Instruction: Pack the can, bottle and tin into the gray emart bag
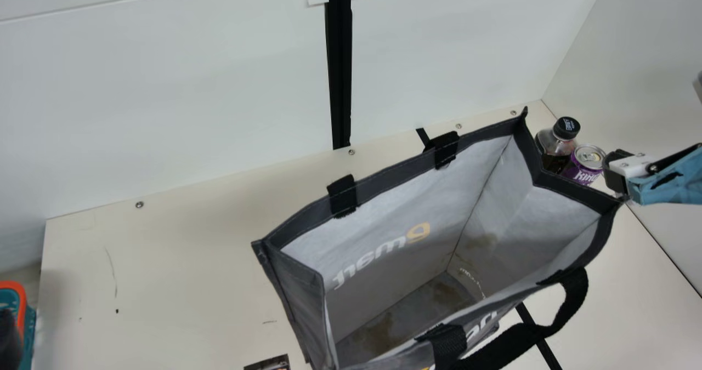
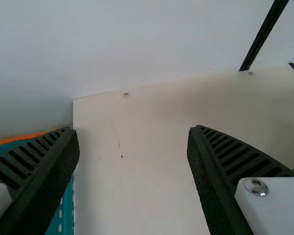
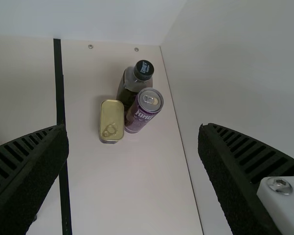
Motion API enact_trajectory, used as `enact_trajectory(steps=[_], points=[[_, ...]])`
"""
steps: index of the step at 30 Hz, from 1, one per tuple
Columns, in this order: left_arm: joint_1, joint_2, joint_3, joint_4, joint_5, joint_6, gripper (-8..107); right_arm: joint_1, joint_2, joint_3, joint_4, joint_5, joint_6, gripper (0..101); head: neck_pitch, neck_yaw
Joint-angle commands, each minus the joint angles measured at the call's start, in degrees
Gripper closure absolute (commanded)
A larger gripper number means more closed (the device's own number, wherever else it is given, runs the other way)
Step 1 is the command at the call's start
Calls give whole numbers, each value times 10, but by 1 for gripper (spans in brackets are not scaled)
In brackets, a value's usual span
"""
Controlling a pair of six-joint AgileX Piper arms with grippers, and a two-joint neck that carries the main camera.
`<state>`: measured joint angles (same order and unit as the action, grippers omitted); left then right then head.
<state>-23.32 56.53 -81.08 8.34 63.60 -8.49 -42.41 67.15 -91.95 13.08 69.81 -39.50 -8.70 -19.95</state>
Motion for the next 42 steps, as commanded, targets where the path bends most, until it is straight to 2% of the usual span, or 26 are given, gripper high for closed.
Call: enact_trajectory(steps=[1,20,42], points=[[-5,7,-7,2,-1,-2,9,0,0,0,0,0,0,10,-13,0],[-68,74,-81,11,-21,-13,9,0,0,0,0,0,0,10,-13,0],[-122,155,-184,1,-19,12,9,0,0,0,0,0,0,10,-13,0]])
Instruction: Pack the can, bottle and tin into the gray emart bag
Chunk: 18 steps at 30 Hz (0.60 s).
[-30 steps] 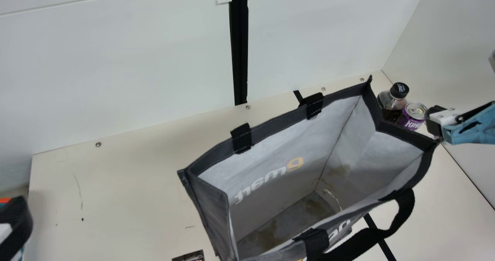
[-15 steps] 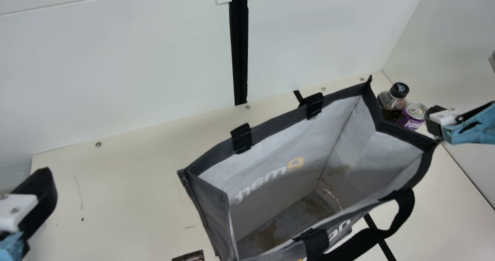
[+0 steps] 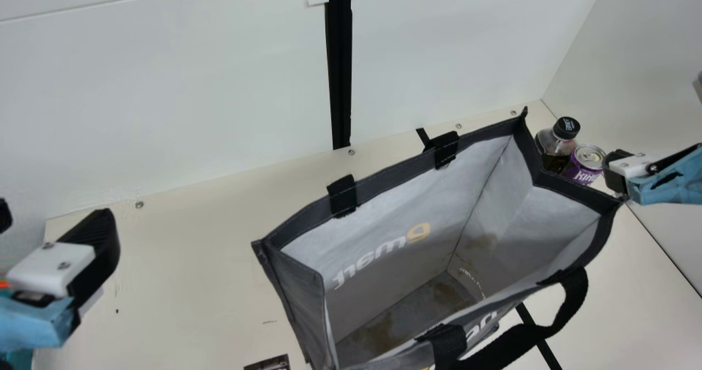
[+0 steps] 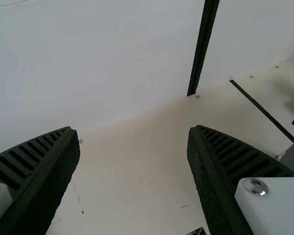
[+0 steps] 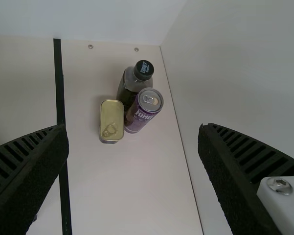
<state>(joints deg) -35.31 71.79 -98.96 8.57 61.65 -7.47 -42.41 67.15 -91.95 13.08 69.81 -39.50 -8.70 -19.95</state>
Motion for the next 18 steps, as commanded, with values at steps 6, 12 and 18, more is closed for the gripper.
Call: enact_trajectory(steps=[6,12,18], points=[[-20,23,-35,-2,1,13,9,0,0,0,0,0,0,10,-13,0],[-42,44,-69,-8,5,26,9,0,0,0,0,0,0,10,-13,0],[-68,66,-106,-13,13,39,9,0,0,0,0,0,0,10,-13,0]])
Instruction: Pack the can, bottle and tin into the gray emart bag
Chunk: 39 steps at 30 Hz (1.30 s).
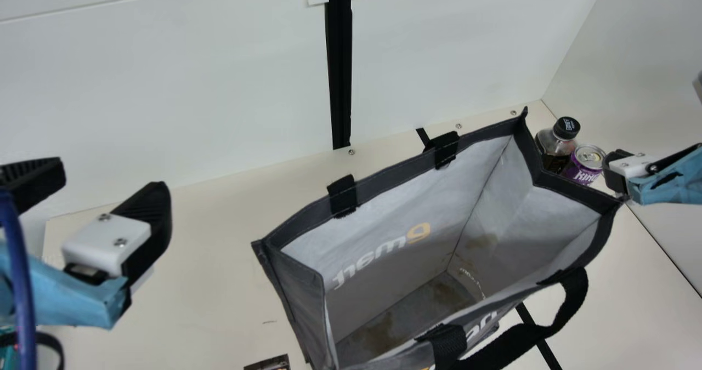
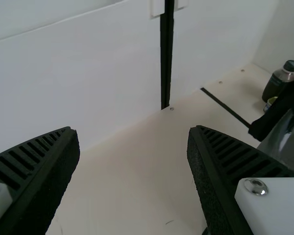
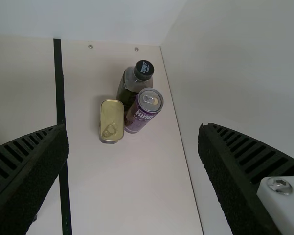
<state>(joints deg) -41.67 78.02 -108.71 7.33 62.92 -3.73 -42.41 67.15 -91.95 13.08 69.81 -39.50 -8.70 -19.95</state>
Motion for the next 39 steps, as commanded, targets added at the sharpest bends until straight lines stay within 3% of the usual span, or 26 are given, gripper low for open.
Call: enact_trajectory(steps=[1,10,28,39], points=[[-9,7,-14,-1,2,4,9,0,0,0,0,0,0,10,-13,0],[-45,41,-70,-17,17,23,9,0,0,0,0,0,0,10,-13,0],[-57,122,-190,-136,70,130,9,0,0,0,0,0,0,10,-13,0],[-59,161,-208,-201,70,192,9,0,0,0,0,0,0,10,-13,0]])
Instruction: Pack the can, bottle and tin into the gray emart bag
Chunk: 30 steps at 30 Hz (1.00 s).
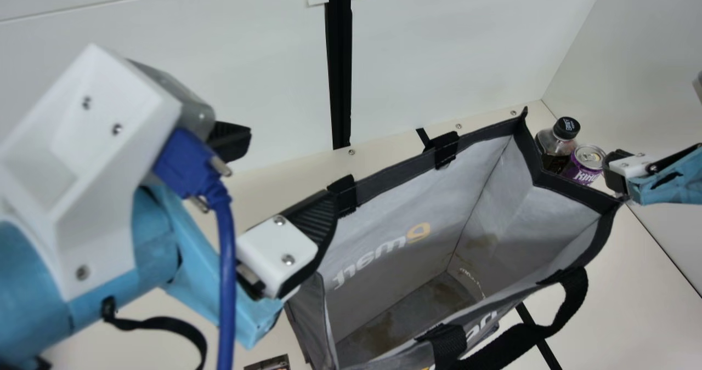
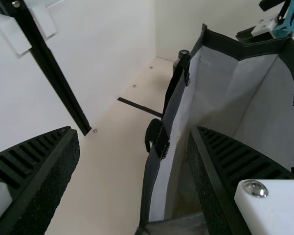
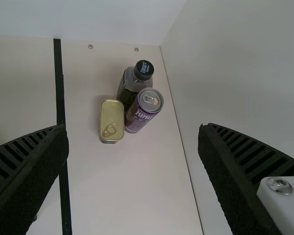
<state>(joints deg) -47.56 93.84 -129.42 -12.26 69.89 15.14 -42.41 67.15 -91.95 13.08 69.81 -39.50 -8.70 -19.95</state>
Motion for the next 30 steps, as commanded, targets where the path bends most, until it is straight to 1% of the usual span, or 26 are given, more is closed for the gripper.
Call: enact_trajectory(steps=[1,11,30], points=[[0,6,-2,-10,0,7,9,0,0,0,0,0,0,10,-13,0],[-7,44,-20,-38,0,28,9,0,0,0,0,0,0,10,-13,0],[-19,114,-47,-55,0,51,9,0,0,0,0,0,0,10,-13,0]])
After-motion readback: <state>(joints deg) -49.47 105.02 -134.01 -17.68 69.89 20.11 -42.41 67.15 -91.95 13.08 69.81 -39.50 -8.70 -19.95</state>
